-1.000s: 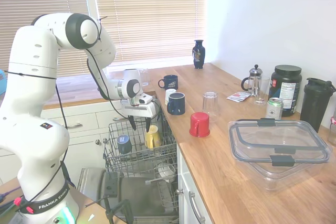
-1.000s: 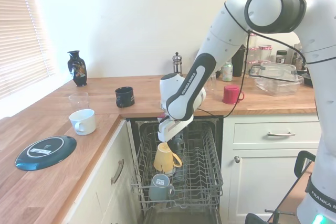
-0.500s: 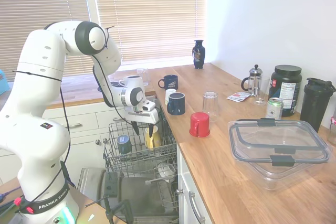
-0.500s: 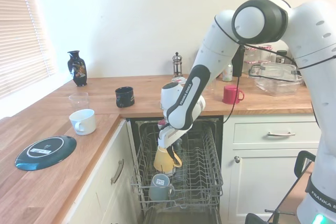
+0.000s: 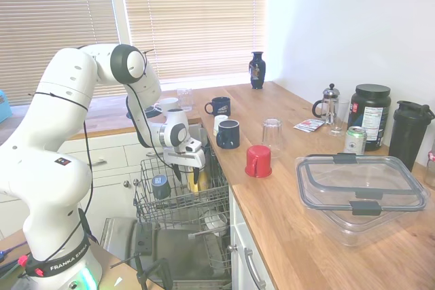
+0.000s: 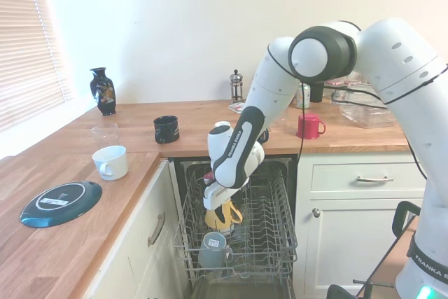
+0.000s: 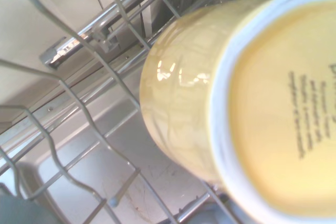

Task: Unload a mug from dishwasher

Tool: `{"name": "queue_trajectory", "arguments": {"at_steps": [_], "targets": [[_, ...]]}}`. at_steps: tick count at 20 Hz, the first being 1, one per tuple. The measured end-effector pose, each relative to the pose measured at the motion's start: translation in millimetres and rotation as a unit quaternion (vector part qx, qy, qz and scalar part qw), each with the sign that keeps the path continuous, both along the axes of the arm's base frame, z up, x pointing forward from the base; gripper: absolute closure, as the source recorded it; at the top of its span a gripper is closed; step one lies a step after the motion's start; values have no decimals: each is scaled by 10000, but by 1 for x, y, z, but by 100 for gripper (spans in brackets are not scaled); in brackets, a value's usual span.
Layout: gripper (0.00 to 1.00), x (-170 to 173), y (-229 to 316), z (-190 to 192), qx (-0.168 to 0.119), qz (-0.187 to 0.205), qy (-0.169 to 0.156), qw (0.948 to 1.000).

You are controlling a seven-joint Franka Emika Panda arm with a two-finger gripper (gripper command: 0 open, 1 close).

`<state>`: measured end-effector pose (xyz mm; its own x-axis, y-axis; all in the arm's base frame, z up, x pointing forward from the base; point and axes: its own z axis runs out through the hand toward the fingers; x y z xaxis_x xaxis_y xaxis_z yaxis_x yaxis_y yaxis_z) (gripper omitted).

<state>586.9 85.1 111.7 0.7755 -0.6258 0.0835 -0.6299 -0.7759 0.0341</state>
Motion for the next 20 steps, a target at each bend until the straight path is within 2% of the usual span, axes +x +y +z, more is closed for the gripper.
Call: {"name": "queue_trajectory", "arguments": {"at_steps": [6, 17, 18, 20], "targets": [[0, 10, -19, -9, 0, 29, -81, 10000], [0, 30, -19, -25, 45, 251, -104, 9996], [100, 31, -19, -26, 50, 272, -102, 9996], [100, 31, -19, -27, 68, 316, -95, 9994]]}}
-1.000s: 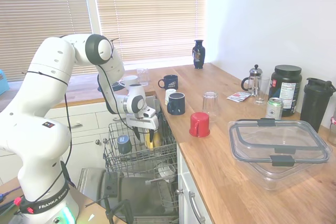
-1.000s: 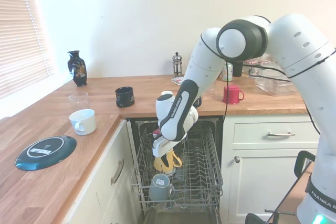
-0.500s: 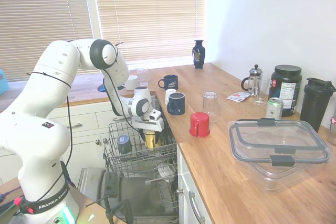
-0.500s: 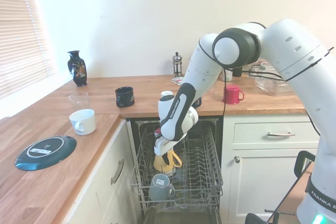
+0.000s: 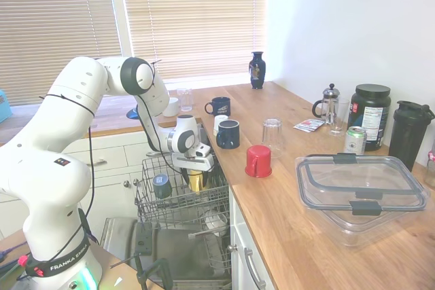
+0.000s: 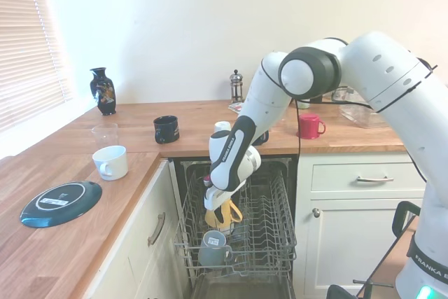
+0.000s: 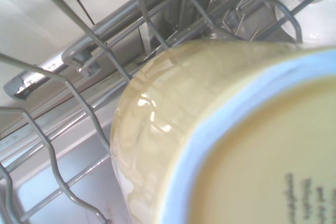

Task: Unload a mug from dishwasher

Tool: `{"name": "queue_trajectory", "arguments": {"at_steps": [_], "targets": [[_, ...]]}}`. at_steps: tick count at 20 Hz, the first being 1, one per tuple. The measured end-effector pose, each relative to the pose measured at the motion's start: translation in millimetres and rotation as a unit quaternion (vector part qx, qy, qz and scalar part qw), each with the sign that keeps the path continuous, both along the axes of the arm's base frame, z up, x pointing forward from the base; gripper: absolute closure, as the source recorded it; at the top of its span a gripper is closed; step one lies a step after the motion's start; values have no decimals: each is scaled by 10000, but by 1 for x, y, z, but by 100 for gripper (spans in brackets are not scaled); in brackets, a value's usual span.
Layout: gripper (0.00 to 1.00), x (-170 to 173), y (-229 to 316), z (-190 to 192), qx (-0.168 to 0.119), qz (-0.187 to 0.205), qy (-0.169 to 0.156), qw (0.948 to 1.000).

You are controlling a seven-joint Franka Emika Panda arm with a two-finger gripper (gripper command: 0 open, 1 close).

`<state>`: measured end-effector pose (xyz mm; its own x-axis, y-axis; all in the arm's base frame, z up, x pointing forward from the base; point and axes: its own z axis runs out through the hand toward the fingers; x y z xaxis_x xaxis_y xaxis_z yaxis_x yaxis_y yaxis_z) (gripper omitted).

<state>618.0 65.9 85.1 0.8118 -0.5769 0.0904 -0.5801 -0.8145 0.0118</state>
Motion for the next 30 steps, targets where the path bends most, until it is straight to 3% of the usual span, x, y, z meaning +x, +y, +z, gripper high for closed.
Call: {"name": "queue_trajectory", "arguments": {"at_steps": [22, 30], "targets": [[100, 0, -1, 4, 253, 269, 132, 9992], [100, 1, -20, 2, 532, 163, 160, 9983]]}}
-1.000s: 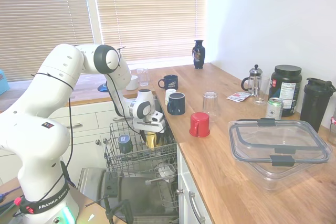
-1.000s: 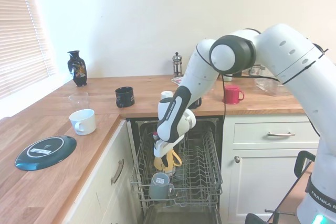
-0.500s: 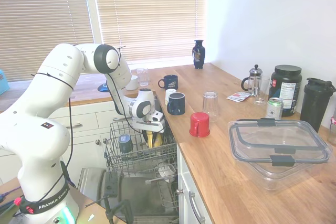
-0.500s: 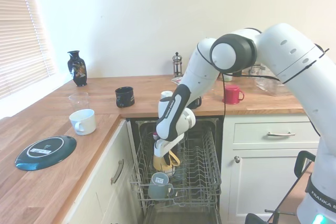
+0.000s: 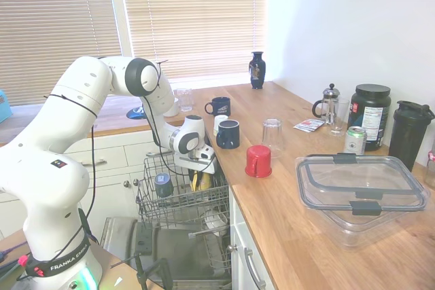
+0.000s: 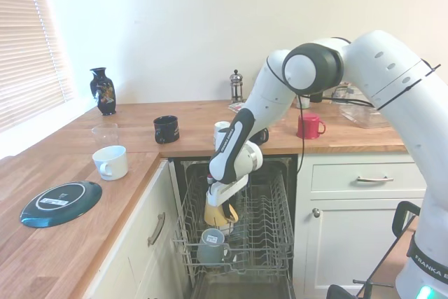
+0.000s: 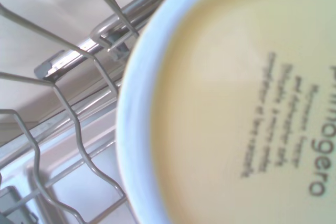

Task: Unload a mug from dishwasher

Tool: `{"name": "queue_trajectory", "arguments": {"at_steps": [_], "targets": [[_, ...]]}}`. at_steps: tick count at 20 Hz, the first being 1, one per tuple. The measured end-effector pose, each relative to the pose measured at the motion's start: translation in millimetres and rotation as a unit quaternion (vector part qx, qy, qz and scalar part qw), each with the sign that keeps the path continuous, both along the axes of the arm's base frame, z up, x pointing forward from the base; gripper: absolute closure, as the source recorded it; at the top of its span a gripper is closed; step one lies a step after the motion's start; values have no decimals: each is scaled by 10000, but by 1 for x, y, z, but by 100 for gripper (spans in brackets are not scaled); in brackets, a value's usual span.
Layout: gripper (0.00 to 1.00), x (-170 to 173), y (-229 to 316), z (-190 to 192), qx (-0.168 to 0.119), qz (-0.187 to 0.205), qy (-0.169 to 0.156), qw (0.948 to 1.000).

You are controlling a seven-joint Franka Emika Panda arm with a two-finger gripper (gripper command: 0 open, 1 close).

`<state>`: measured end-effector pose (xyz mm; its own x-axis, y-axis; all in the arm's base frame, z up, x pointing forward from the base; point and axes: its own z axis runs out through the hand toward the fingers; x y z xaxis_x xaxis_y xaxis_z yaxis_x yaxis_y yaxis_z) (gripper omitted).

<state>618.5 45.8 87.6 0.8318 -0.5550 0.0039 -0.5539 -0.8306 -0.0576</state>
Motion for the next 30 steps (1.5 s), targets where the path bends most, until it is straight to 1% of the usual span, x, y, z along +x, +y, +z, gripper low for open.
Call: {"name": "queue_trajectory", "arguments": {"at_steps": [6, 10, 14, 15, 20, 23, 26, 28, 30], "targets": [[100, 0, 0, 0, 12, -29, -41, 10000], [100, -7, 3, 3, -56, -67, -144, 9999], [100, -17, 5, 38, -146, -127, -421, 9989], [100, -22, 5, 47, -152, -125, -394, 9990], [100, -38, -5, 69, -223, -209, -530, 9981], [100, -47, -7, 82, -360, -190, -629, 9972], [100, -55, 20, 96, -575, -64, -759, 9954], [100, -60, 44, 104, -650, 20, -842, 9943], [100, -66, 58, 111, -707, 34, -895, 9935]]}}
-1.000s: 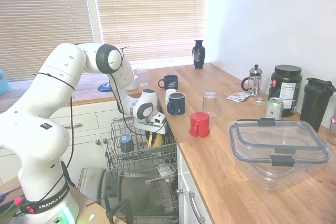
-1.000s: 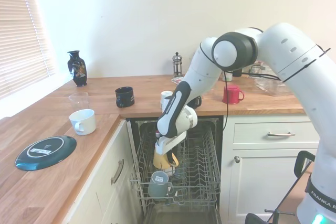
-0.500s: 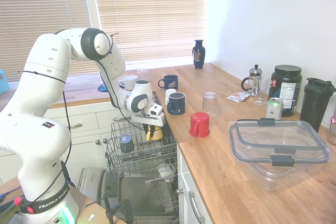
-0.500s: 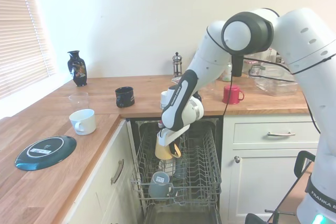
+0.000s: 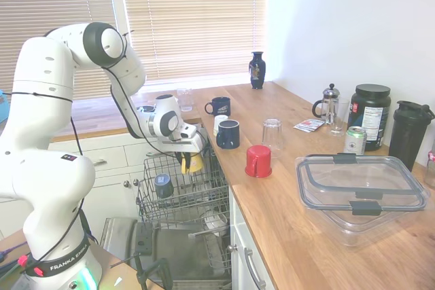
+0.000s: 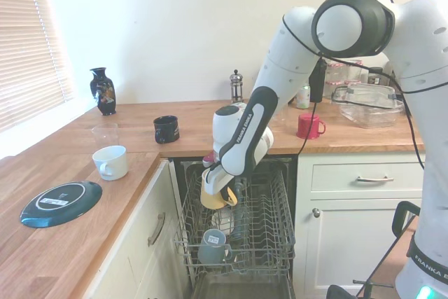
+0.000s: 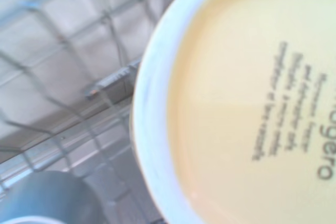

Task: Unload a mug from dishwasher

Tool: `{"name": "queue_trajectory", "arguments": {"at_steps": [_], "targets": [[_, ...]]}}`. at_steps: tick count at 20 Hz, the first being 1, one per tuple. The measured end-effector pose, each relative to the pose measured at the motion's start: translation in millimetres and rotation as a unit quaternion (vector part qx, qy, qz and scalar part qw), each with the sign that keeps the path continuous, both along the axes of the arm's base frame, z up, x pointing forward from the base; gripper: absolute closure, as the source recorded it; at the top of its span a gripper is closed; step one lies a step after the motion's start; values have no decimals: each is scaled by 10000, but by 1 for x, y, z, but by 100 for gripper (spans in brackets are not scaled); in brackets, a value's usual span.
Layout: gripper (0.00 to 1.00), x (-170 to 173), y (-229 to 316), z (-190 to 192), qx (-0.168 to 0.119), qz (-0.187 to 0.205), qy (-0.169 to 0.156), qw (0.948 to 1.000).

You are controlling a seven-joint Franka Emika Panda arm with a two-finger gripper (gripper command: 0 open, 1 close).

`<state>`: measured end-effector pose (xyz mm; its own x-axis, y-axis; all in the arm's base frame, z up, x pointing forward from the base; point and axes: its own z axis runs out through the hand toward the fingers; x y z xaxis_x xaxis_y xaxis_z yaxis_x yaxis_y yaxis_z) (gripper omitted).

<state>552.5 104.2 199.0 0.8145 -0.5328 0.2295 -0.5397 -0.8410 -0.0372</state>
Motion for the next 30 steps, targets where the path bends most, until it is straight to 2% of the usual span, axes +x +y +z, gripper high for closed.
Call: {"name": "queue_trajectory", "arguments": {"at_steps": [4, 10, 21, 30], "targets": [[100, -7, -11, 20, -106, -107, -67, 9999], [100, -23, -30, 70, -242, -258, -270, 9990], [100, -58, -79, 133, -113, -746, -393, 9964], [100, -57, -102, 168, -72, -848, -338, 9958]]}}
